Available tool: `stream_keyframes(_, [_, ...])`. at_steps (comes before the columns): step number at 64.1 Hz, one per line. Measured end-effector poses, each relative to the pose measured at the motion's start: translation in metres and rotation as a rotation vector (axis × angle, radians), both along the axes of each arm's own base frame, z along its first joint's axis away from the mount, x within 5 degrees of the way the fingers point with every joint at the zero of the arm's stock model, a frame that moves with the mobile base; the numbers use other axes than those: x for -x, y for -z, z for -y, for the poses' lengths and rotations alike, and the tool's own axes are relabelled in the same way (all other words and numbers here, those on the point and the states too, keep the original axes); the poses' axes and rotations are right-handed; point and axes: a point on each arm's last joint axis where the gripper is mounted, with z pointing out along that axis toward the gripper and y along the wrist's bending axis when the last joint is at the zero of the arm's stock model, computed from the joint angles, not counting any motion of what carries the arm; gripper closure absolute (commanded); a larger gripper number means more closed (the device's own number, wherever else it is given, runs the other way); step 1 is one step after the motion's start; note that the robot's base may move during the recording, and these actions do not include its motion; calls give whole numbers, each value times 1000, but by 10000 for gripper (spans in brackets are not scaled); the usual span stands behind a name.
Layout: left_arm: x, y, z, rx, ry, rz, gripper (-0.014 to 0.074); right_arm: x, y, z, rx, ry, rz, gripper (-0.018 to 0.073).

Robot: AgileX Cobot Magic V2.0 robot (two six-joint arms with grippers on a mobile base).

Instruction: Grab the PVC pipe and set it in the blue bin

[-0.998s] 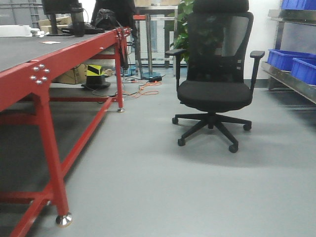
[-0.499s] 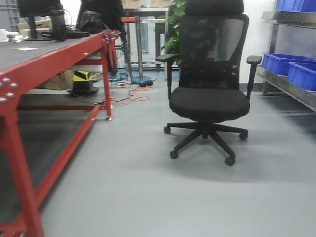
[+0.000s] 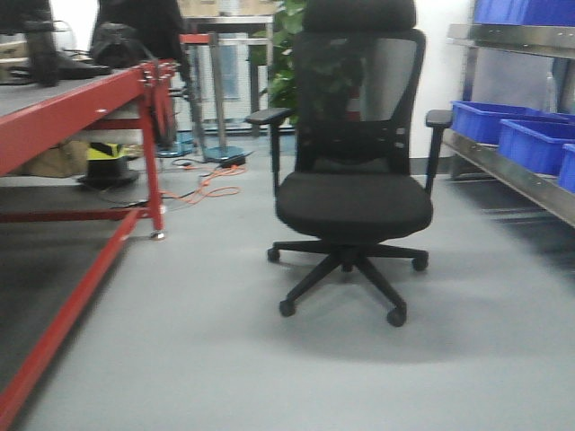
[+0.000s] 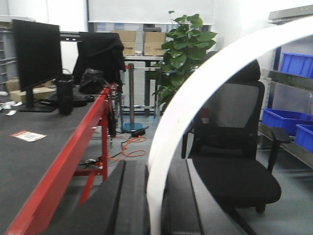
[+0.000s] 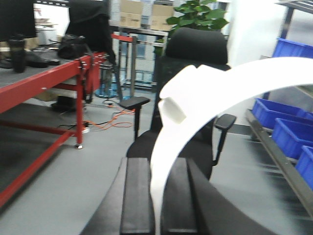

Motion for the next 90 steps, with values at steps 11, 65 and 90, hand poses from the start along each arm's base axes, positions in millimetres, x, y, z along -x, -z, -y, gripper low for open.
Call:
stream_keyframes(11, [0,0,0,0,0,2,707,0,0,0,0,0,0,727])
stream_keyframes(65, [0,0,0,0,0,4,707,0,0,0,0,0,0,727])
stream_keyframes(90, [0,0,0,0,0,4,707,0,0,0,0,0,0,727])
